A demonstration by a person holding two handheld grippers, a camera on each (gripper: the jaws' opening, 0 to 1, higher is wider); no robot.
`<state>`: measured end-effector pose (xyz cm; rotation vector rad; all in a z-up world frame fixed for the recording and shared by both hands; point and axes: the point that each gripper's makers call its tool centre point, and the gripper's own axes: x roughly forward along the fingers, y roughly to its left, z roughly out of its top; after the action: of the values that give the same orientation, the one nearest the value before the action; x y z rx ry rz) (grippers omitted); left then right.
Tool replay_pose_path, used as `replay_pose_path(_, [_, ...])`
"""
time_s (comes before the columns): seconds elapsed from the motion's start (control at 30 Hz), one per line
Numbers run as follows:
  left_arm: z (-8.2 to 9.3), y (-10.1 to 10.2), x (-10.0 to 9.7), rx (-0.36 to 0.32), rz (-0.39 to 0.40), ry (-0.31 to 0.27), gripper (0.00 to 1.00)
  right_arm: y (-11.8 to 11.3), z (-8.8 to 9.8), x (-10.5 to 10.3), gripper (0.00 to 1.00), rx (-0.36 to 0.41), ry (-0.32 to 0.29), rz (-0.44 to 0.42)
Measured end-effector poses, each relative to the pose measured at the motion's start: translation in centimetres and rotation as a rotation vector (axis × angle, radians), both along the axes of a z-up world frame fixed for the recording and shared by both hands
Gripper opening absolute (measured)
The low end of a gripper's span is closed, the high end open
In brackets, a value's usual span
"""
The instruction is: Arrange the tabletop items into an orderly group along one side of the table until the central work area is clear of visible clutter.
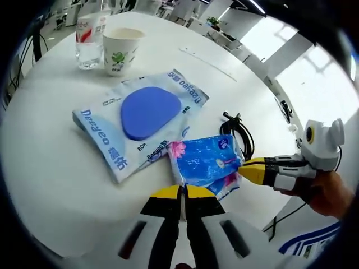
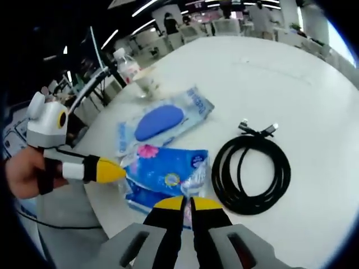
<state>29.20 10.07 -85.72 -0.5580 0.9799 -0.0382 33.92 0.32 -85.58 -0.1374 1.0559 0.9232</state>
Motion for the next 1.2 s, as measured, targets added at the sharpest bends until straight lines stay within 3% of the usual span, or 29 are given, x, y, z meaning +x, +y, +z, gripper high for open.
replay_pose_path(0.37, [1.0, -0.5, 1.1, 0.044, -0.067, -0.036, 0.0, -0.5, 0.3, 1.7, 0.0, 0.049, 0.007, -0.095])
replay_pose_path(0.77, [2.2, -1.3, 2.7, 0.037, -0.102, -0.066, 0.0, -1.4, 1.6, 2.1, 0.0, 0.071, -0.008, -0.141])
replay_pose_path(1.07, [3.1, -1.4, 5.8, 0.065, -0.146, -0.1, 0.0, -1.9, 2.8, 3.8, 0.0, 0.096, -0.026, -0.207])
replay_pose_path(1.2, [3.9, -1.8, 7.7, 0.07, -0.162, -0.118, 0.0, -2.6, 3.0, 5.8, 0.0, 0.104, -0.034, -0.239])
